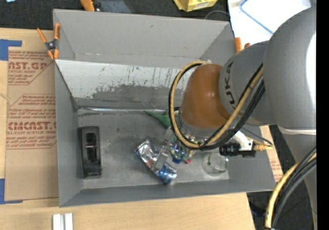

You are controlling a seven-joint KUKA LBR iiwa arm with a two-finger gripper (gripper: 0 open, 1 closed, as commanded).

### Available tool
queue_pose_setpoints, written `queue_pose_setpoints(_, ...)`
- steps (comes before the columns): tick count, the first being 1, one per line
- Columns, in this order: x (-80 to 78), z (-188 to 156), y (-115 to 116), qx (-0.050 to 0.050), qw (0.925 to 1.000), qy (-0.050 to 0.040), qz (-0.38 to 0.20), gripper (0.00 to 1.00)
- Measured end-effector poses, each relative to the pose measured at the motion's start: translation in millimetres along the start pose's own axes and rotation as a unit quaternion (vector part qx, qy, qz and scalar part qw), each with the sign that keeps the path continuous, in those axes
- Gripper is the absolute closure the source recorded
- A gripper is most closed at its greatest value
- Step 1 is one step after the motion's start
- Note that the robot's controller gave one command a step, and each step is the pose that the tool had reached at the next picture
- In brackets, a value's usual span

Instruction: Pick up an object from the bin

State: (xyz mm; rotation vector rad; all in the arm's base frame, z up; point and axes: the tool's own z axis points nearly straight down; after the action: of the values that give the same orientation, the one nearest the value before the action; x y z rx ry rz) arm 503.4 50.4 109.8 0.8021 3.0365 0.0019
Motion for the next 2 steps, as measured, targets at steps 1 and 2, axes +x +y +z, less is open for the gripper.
queue_pose_setpoints(1,2.6,-23.1,1.8,0.003,0.9988,0.005,-0.049,0.0)
queue_pose_setpoints(2,-23.6,-31.4,5.2,-0.003,0.9999,-0.0036,0.013,0.0)
